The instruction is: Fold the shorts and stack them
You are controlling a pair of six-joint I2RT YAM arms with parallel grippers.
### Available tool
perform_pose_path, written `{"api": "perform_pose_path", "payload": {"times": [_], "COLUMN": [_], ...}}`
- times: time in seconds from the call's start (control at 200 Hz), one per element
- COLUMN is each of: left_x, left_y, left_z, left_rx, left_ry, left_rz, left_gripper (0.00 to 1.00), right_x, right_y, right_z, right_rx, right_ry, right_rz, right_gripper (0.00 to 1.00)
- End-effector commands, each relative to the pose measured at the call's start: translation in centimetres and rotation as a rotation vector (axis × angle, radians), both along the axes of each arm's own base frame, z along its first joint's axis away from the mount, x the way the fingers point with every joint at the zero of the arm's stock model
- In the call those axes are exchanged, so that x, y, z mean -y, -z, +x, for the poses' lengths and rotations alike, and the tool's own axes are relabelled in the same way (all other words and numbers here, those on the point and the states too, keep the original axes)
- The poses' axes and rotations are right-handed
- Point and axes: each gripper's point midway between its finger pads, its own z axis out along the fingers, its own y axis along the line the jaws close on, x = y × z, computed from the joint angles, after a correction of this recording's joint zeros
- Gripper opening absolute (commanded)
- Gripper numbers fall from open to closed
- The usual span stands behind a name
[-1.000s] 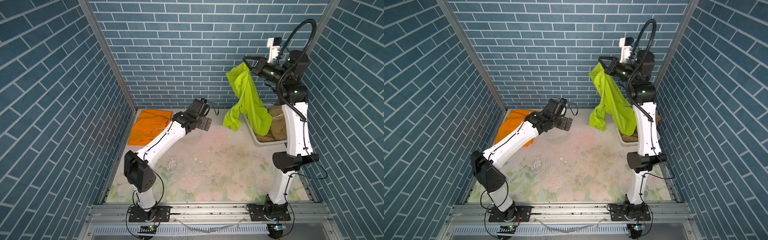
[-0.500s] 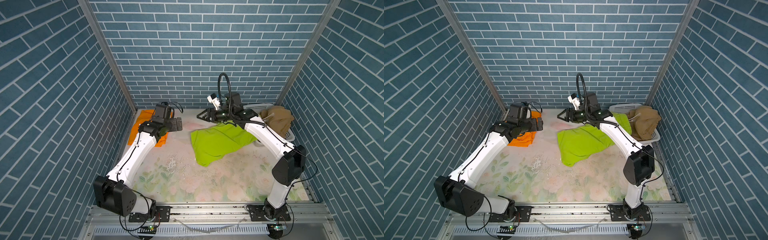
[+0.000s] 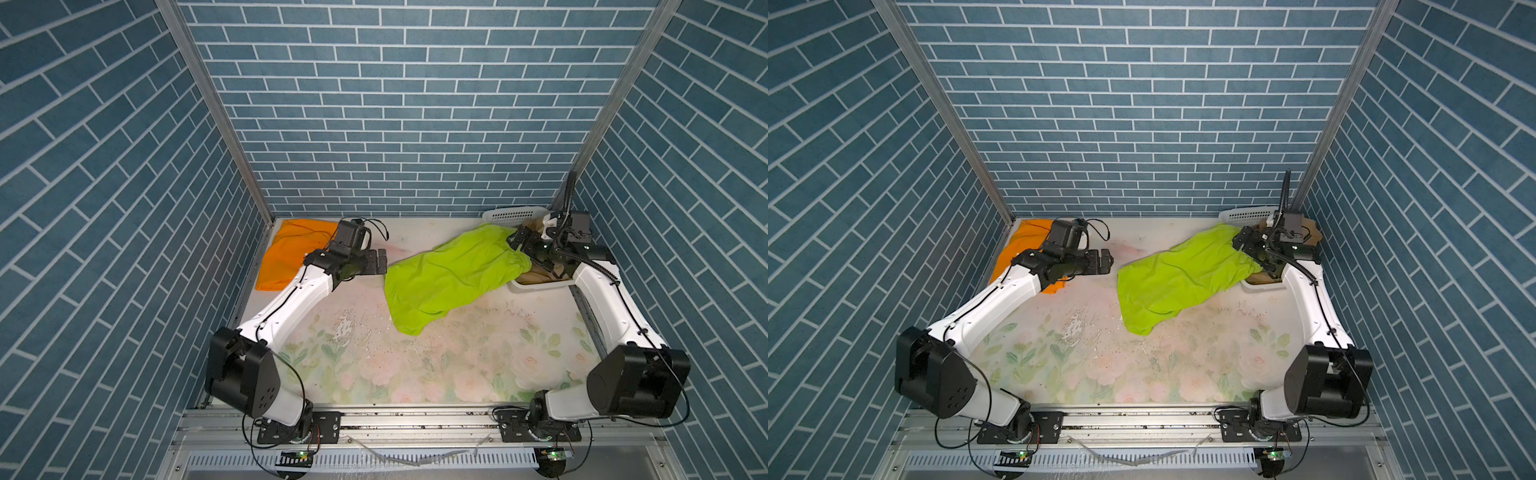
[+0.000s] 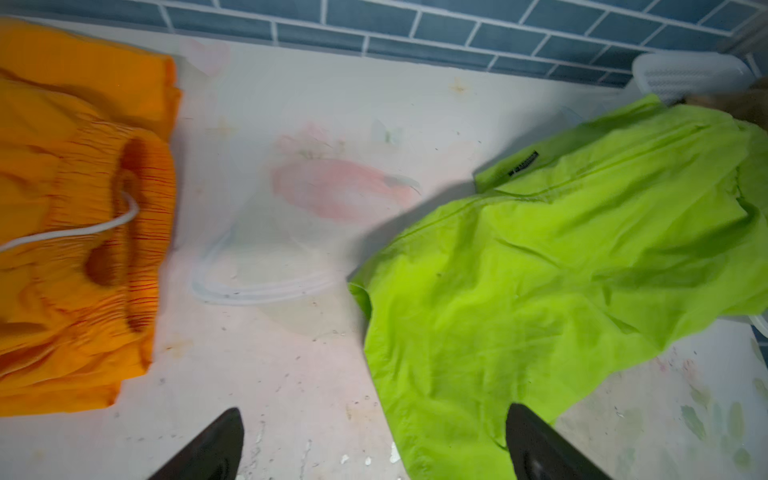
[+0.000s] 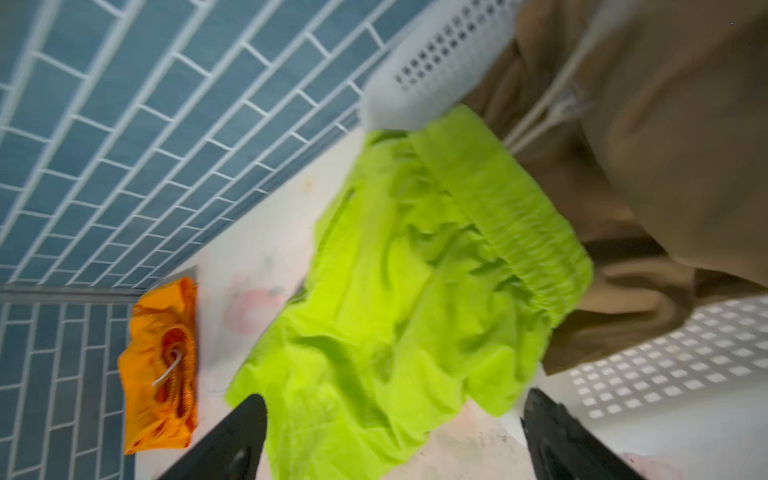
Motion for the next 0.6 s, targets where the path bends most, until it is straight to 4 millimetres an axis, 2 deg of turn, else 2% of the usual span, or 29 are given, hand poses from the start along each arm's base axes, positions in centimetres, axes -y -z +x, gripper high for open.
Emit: {"api": "perform_pose_path", "payload": {"times": [0.0, 0.19, 0.285, 0.34, 0.485, 0.595], "left_x": [4.7, 12.5, 15.6, 17.1, 20.8, 22.6], "left_y": [-0.9, -1.8, -2.8, -3.2, -4.2, -5.4], "left_z": [0.4, -0.7, -1.5, -2.0, -3.4, -4.4], "left_rx": [0.024, 0.042, 0.064, 0.074, 0.084, 0.104], "left_ry": [0.088, 0.268, 0.341, 0.377, 0.475, 0.541], "left_rz": [-0.078, -0.153, -0.198, -0.221, -0.298, -0.341], "left_gripper": [1.0, 1.0, 1.0, 1.0, 1.0, 1.0], "right_x": [2.1, 3.6, 3.3, 2.8, 2.2, 1.9], "right_y": [3.9, 6.7, 7.7, 8.1, 7.2, 4.2], "right_z": [0.8, 4.3, 5.6, 6.4, 7.5, 7.7], "right_rx": [-0.066, -0.036, -0.014, 0.001, 0.058, 0.122], "right_ry": [0.037, 0.025, 0.012, 0.003, -0.007, -0.031], "right_rz": [0.013, 0.075, 0.11, 0.151, 0.202, 0.204], "right_gripper": [0.97, 0.97, 0.97, 0.93, 0.51, 0.12]}}
